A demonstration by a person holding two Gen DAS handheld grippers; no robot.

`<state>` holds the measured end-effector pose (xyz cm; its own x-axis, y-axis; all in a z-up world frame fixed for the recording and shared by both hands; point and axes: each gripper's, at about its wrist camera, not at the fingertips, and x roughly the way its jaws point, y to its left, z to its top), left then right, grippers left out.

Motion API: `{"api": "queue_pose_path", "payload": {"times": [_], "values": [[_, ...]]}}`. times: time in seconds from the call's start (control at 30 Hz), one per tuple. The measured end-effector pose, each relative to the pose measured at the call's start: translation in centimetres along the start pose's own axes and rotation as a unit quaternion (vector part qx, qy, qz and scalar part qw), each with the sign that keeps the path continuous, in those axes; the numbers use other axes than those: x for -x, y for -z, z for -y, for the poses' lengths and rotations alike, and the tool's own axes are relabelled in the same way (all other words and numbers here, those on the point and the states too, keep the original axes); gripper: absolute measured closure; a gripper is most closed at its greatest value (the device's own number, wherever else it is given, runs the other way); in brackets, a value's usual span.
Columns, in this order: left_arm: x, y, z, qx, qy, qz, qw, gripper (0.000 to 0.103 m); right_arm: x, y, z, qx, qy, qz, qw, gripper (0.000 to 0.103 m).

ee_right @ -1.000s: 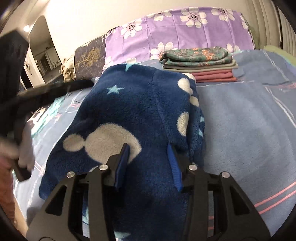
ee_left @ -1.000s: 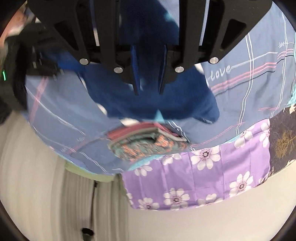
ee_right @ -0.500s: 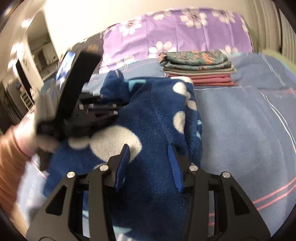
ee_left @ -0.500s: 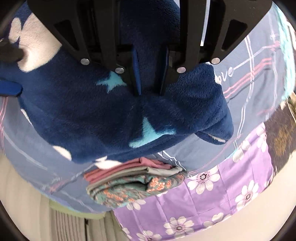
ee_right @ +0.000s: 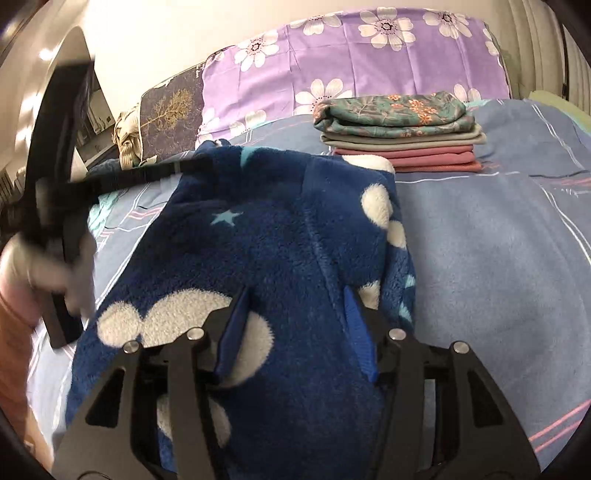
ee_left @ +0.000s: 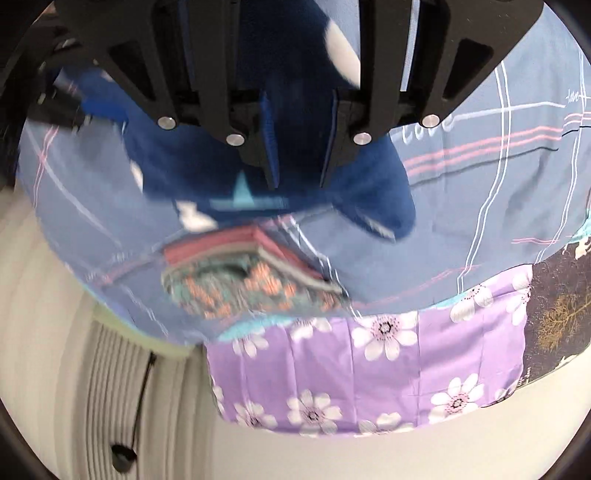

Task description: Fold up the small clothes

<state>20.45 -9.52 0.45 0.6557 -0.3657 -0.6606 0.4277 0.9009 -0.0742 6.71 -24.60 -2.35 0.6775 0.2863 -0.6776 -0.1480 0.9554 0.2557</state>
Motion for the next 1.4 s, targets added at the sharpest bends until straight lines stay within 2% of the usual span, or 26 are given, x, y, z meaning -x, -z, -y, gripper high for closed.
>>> {"api": "queue_pose_path", "payload": {"times": [0.03,0.07,0.13,0.17,0.23,0.33,0.43,0.5,0.6,0.63,0.7,0.73,0.77,0.8,0.83,0.9,0.97,1.0,1.03,1.1,1.2,1.33,1.4], "values": [[-0.7,-0.3,-0.2,0.005,0.0,-0.006,1.0,0.079,0.0,0.0,0.1,-0.001,0.0,0.0,1.0,0.05],[-2.5,0.0,-0.4,0.009,-0.006,-0.031,0.9995,0.079,-0.2,-0.2,-0.1,-0.001,0.0,0.001,1.0,0.05],[-6.8,1.8,-0.4,-0.019,-0.025,-0.1,0.9945,0.079,0.0,0.1,-0.2,-0.002,0.001,0.004,1.0,0.05],[-7.8,3.0,0.5,-0.059,-0.044,-0.086,0.9935,0.08,0.0,0.2,-0.4,-0.001,0.004,0.005,1.0,0.05],[-8.0,2.9,1.5,-0.062,-0.069,-0.087,0.9919,0.08,0.0,0.2,-0.8,0.008,0.021,0.005,1.0,0.05],[-7.7,2.7,2.3,-0.09,-0.083,-0.092,0.9883,0.08,0.0,0.3,-0.4,0.006,0.017,0.007,1.0,0.05],[-5.7,2.2,1.1,-0.065,-0.049,-0.07,0.9942,0.079,0.2,0.3,-0.5,0.012,0.014,0.005,1.0,0.05],[-3.8,1.9,-0.3,-0.015,-0.012,-0.053,0.9984,0.079,0.4,0.5,-0.5,0.014,0.012,0.007,1.0,0.05],[-0.6,2.5,-1.9,0.057,0.046,-0.039,0.9966,0.078,0.7,0.7,-0.4,0.011,0.012,0.008,1.0,0.05],[0.4,3.1,-1.5,0.061,0.062,-0.039,0.9955,0.078,0.7,0.8,-0.5,0.013,0.014,0.01,1.0,0.05],[2.5,4.6,0.4,0.029,0.1,-0.038,0.9938,0.074,0.9,0.9,-0.5,0.013,0.013,0.012,1.0,0.05],[3.2,5.4,1.3,0.013,0.102,-0.036,0.9941,0.068,1.0,0.9,-0.4,0.011,0.01,0.013,1.0,0.05],[4.0,6.5,2.5,-0.011,0.099,-0.032,0.9946,0.053,1.4,0.9,-0.4,0.006,0.006,0.014,1.0,0.05],[4.4,7.4,3.4,-0.027,0.095,-0.033,0.9946,0.044,2.3,1.0,-0.1,-0.006,0.003,0.013,1.0,0.049],[4.5,8.2,4.3,-0.048,0.08,-0.034,0.9951,0.043,3.2,1.2,0.1,-0.02,0.003,0.014,1.0,0.05],[4.5,9.5,5.9,-0.094,0.023,-0.022,0.995,0.043,6.0,2.0,1.1,-0.064,-0.002,0.017,0.998,0.051],[4.3,9.4,6.0,-0.088,0.019,-0.023,0.9956,0.043,8.4,3.1,2.2,-0.096,-0.018,0.019,0.995,0.05],[4.0,9.0,5.8,-0.081,0.023,-0.028,0.996,0.043,9.7,3.8,2.9,-0.113,-0.033,0.02,0.993,0.046],[3.8,8.9,5.6,-0.078,0.027,-0.03,0.9961,0.043,11.0,4.8,3.8,-0.14,-0.049,0.019,0.989,0.036],[3.5,8.9,5.2,-0.069,0.036,-0.029,0.9966,0.042,12.6,6.9,5.1,-0.195,-0.077,0.01,0.978,0.027],[4.1,9.5,5.3,-0.059,0.037,-0.017,0.9974,0.042,12.6,10.4,6.5,-0.286,-0.124,-0.036,0.949,0.027],[4.7,10.2,5.0,-0.043,0.041,-0.011,0.9982,0.042,10.3,13.1,6.4,-0.382,-0.186,-0.08,0.902,0.025],[4.9,10.3,5.1,-0.041,0.041,-0.012,0.9982,0.042,9.0,13.3,6.3,-0.418,-0.179,-0.095,0.886,0.02]]}}
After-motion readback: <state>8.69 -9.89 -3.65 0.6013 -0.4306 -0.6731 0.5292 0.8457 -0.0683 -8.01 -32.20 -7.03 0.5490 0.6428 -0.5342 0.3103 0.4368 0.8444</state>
